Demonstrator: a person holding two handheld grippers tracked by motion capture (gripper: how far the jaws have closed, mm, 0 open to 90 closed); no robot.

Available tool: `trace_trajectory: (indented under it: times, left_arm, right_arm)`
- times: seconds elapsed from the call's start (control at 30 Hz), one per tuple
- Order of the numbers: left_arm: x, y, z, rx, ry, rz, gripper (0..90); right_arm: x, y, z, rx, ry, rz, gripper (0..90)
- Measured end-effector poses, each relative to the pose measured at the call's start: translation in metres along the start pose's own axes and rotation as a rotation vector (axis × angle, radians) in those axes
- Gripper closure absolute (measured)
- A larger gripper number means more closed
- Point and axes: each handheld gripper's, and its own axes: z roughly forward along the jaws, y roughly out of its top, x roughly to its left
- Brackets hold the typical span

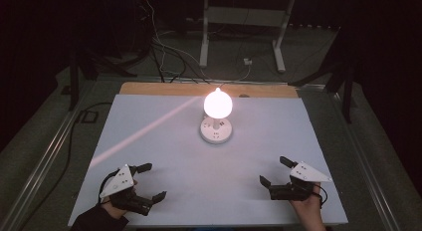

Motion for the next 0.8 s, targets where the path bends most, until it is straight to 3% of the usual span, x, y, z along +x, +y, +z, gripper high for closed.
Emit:
trace_trajectory:
  times: [0.23, 0.47, 0.8]
  left_arm:
    - [0.001, 0.000, 0.000, -0.014, 0.002, -0.008, 0.5]
    - [0.000, 0.000, -0.001, -0.030, 0.013, -0.001, 0.5]
    - [-0.004, -0.001, -0.008, -0.034, 0.022, -0.004, 0.5]
  right_arm:
    - [0.000, -0.001, 0.003, 0.011, 0.011, -0.004, 0.0]
    - [0.004, -0.001, 0.010, 0.037, 0.054, -0.024, 0.0]
    - [0.011, 0.002, 0.011, 0.033, 0.047, -0.041, 0.0]
